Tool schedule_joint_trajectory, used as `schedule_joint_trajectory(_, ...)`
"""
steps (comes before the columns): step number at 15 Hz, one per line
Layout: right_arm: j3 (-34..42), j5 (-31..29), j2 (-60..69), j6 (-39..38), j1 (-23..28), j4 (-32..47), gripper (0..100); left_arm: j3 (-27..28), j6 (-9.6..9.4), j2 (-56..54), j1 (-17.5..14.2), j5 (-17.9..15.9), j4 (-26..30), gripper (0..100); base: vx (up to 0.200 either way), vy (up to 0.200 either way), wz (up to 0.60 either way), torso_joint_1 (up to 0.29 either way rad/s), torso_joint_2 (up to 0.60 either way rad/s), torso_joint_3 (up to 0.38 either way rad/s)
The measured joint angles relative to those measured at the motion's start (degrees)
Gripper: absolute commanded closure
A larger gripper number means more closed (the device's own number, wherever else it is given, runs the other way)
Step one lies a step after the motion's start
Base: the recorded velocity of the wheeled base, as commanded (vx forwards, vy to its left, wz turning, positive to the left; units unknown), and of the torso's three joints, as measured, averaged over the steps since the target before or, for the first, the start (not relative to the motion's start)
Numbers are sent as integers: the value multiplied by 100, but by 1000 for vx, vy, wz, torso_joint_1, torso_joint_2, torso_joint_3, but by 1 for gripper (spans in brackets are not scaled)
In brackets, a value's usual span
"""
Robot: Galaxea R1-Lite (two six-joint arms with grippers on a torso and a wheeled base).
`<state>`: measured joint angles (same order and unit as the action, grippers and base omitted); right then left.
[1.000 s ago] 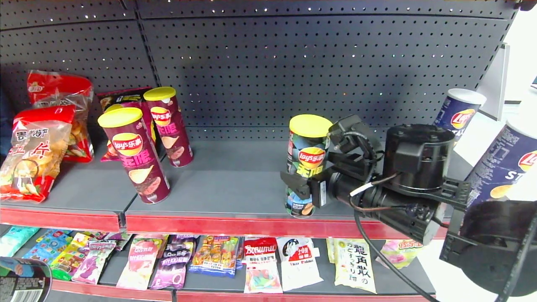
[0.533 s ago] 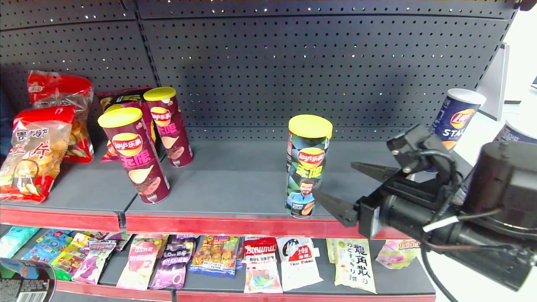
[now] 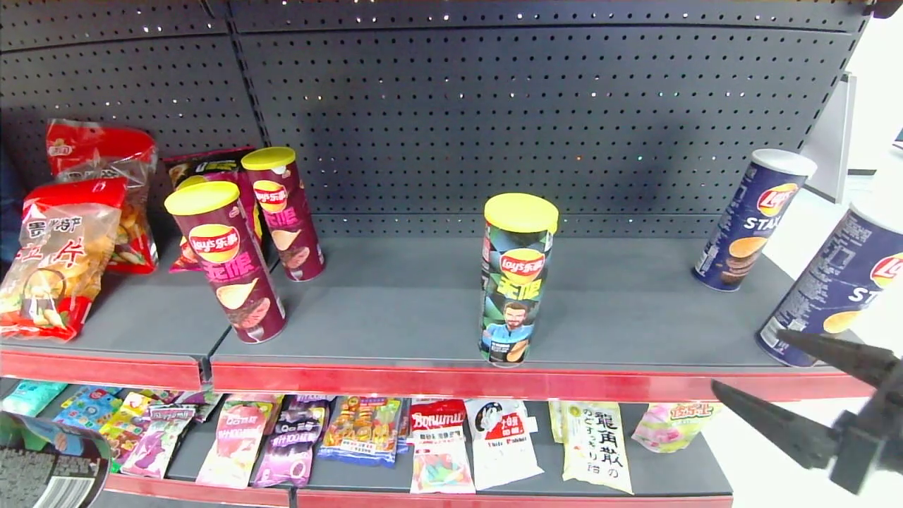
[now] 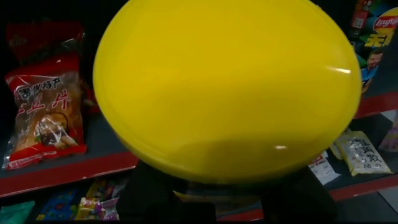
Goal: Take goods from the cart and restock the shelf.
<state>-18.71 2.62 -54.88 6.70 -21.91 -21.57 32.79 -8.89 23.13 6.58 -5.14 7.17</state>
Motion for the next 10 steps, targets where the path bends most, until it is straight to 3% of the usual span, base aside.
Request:
schedule_joint_trajectory(2, -102, 165, 1278, 68, 566, 1815, 0, 56, 0, 219, 2, -407, -6, 100, 0, 0, 0, 0, 0, 0)
schedule_joint_trajectory(5, -524, 46, 3289, 106, 1083, 4392, 0, 91, 2, 521, 0, -528, -134, 100, 0, 0, 0, 0, 0, 0)
schedule_joint_trajectory(8, -755, -502, 4463, -202, 1340, 5118, 0, 83, 24, 763, 2, -545, -327, 100, 0, 0, 0, 0, 0, 0)
schedule_joint_trajectory(10, -449, -406, 4740, -272, 1401, 5071, 0, 59, 35, 884, 5, -544, -449, 100, 0, 0, 0, 0, 0, 0)
